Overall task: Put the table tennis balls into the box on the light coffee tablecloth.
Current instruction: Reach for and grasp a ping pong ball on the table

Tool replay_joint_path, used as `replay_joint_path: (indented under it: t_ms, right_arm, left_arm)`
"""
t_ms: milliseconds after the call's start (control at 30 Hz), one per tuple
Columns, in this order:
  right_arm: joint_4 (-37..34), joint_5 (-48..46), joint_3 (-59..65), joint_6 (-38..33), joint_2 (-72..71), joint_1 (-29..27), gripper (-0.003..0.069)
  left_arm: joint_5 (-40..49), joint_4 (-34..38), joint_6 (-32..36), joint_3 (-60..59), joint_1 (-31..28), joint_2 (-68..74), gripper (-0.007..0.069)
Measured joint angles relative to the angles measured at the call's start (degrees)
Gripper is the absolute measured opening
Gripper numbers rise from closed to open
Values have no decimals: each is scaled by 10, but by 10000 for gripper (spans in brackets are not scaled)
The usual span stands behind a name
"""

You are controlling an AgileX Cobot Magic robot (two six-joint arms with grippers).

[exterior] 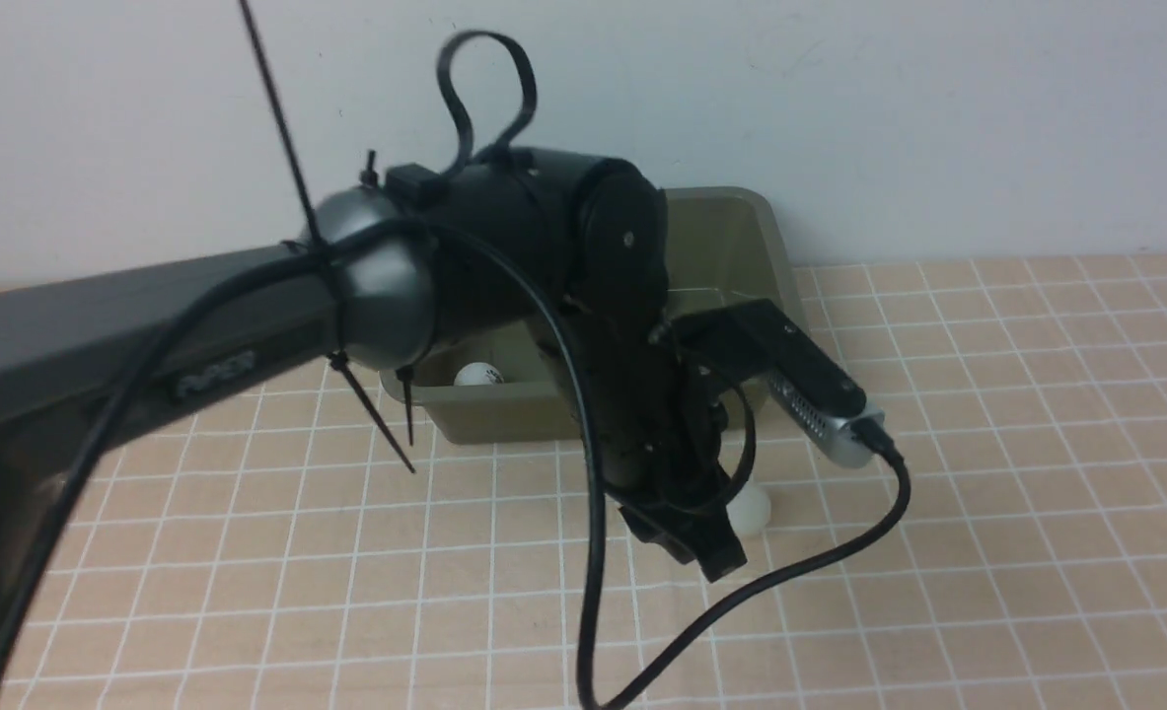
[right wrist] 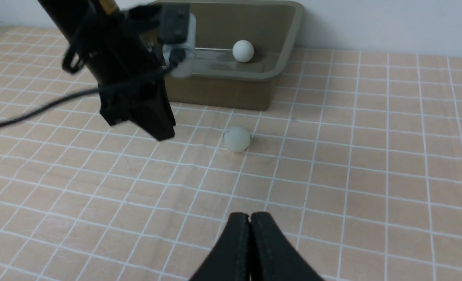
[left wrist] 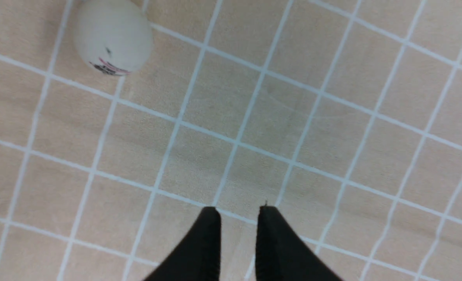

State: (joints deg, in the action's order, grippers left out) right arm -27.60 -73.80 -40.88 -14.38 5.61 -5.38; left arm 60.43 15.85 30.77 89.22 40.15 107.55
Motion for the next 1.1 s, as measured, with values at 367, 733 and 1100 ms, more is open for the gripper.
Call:
replay_joint_path:
  t_ms: [367,733,1100]
  right_arm:
    - [-32,0,0,-35,14,0,-18]
    - [-159,6,0,-179,194,0,-18]
    - [-162,51,0,-312,377,0,-16]
  left_arm:
    - [83,-115,-104,-1,0,-239,-69]
    - [49,-194,-176,-79,0,-363,-69]
    - [-129,-28,-114,-191,0,-366,-69]
